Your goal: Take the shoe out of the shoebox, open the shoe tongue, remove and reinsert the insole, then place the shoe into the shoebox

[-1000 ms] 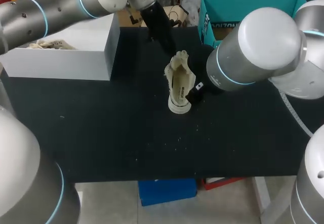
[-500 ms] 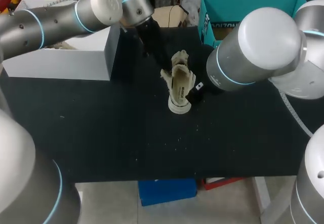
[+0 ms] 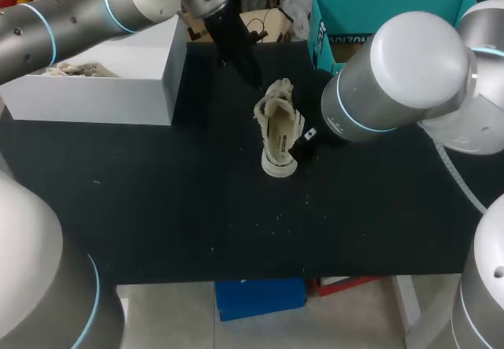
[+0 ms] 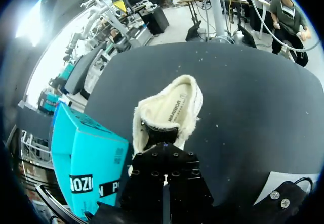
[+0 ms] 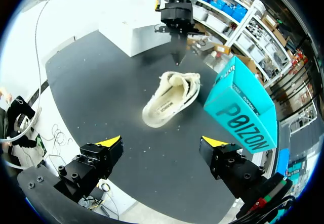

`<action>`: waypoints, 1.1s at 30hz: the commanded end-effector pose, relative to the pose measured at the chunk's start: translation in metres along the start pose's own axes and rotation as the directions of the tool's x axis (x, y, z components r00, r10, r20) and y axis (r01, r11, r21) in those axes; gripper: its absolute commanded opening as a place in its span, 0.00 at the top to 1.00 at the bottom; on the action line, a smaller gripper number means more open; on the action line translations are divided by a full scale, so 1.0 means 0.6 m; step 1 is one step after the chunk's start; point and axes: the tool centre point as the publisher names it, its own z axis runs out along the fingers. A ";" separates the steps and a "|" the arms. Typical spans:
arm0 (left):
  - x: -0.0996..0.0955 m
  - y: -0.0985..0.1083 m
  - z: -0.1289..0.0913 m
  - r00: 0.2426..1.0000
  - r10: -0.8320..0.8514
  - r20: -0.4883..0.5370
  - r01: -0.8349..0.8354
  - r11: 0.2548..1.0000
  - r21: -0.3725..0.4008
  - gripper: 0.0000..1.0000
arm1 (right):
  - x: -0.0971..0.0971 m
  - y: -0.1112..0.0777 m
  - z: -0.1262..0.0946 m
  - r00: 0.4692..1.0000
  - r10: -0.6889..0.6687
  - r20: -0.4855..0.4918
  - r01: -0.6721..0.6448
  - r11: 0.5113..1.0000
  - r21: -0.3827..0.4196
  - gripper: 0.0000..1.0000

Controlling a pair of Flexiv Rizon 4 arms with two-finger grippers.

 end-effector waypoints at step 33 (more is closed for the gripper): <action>0.013 -0.062 0.046 0.995 0.046 -0.086 -0.042 0.998 0.053 1.00 | 0.000 -0.001 0.001 1.000 0.001 -0.002 -0.001 1.000 -0.002 0.00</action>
